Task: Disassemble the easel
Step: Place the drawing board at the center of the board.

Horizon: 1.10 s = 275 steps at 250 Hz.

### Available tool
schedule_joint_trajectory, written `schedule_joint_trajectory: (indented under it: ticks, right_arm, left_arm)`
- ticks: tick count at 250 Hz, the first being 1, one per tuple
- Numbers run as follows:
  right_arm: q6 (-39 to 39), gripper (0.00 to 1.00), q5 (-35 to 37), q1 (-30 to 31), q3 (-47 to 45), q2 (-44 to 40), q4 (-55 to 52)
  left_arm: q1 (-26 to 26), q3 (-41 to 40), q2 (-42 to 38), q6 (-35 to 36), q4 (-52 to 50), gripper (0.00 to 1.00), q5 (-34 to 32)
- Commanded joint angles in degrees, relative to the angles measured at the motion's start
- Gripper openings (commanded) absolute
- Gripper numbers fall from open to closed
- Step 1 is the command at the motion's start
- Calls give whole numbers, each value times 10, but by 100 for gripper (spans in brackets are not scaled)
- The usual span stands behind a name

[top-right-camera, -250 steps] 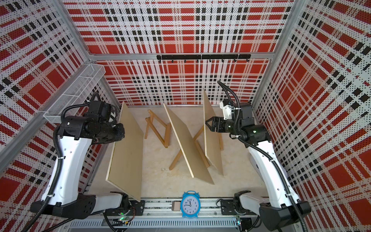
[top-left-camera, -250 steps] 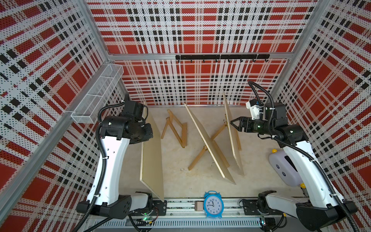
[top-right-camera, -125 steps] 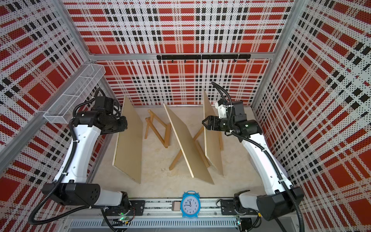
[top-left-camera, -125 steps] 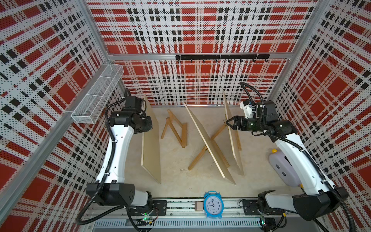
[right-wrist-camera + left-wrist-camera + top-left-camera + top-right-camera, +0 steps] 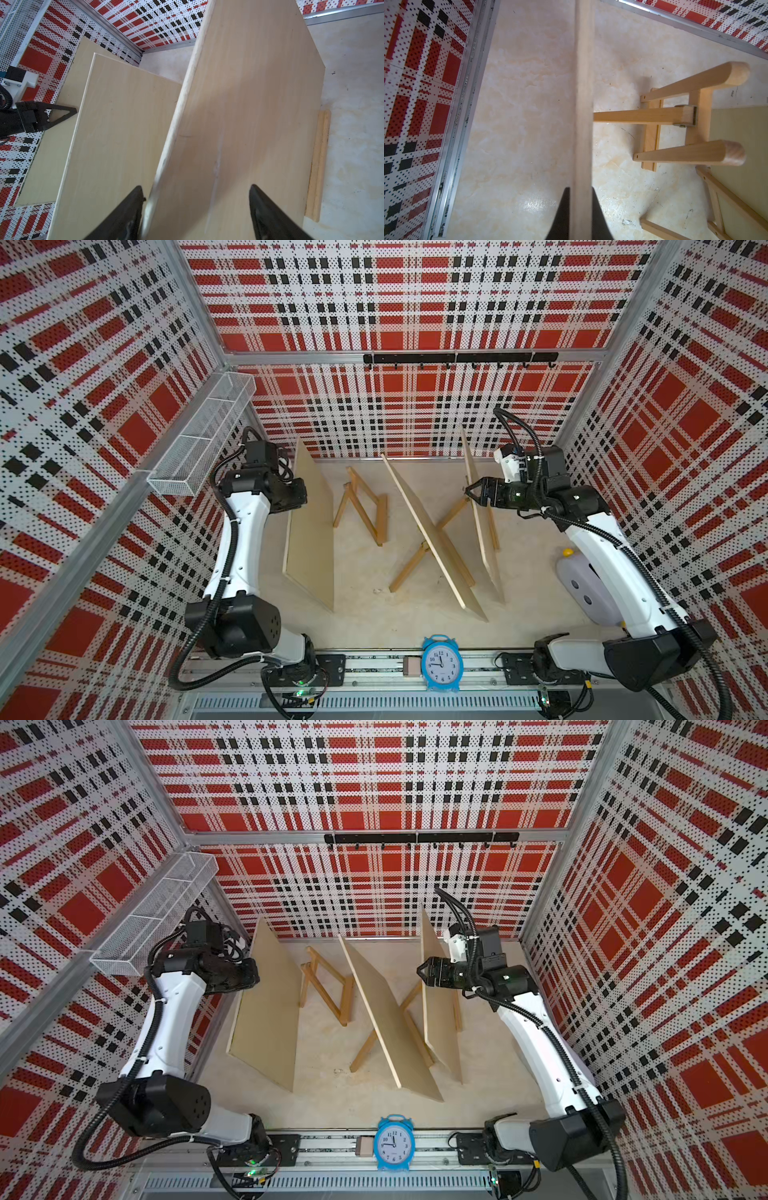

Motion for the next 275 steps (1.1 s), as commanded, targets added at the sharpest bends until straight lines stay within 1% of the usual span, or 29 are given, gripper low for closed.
schedule_joint_trajectory:
  ticks: [1, 19, 69, 89, 102, 128, 154, 180, 197, 222, 249, 275]
  right_arm:
    - [3, 79, 14, 6, 19, 10, 15]
    - [4, 80, 17, 10, 23, 12, 14]
    - [1, 79, 23, 20, 36, 23, 9]
    - [-7, 78, 28, 22, 44, 26, 4]
    - [-21, 75, 40, 26, 54, 25, 4]
    - [-77, 75, 80, 50, 77, 1, 29]
    - [-148, 71, 95, 89, 118, -16, 42]
    - [-183, 69, 121, 138, 154, -14, 49]
    - [-197, 68, 130, 178, 187, 2, 41]
    - [-217, 65, 148, 256, 267, 56, 11]
    - [-248, 63, 165, 341, 372, 141, -24]
    - [-265, 62, 155, 386, 469, 228, -50]
  left_arm:
    - [15, -23, 18, 29, 54, 0, 9]
    - [21, -29, 23, 43, 49, 0, -3]
    - [26, -31, 33, 85, 19, 0, -87]
    - [28, -33, 33, 99, 14, 0, -106]
    - [30, -35, 33, 106, 14, 0, -113]
    - [34, -37, 30, 110, 13, 0, -107]
    - [33, -34, 24, 104, 9, 0, -94]
    - [28, -32, 18, 91, 4, 0, -76]
    - [19, -31, 14, 81, 1, 0, -72]
    - [4, -30, 9, 66, 0, 0, -73]
    - [-5, -29, 14, 54, 0, 0, -70]
    - [-11, -29, 25, 48, 3, 0, -56]
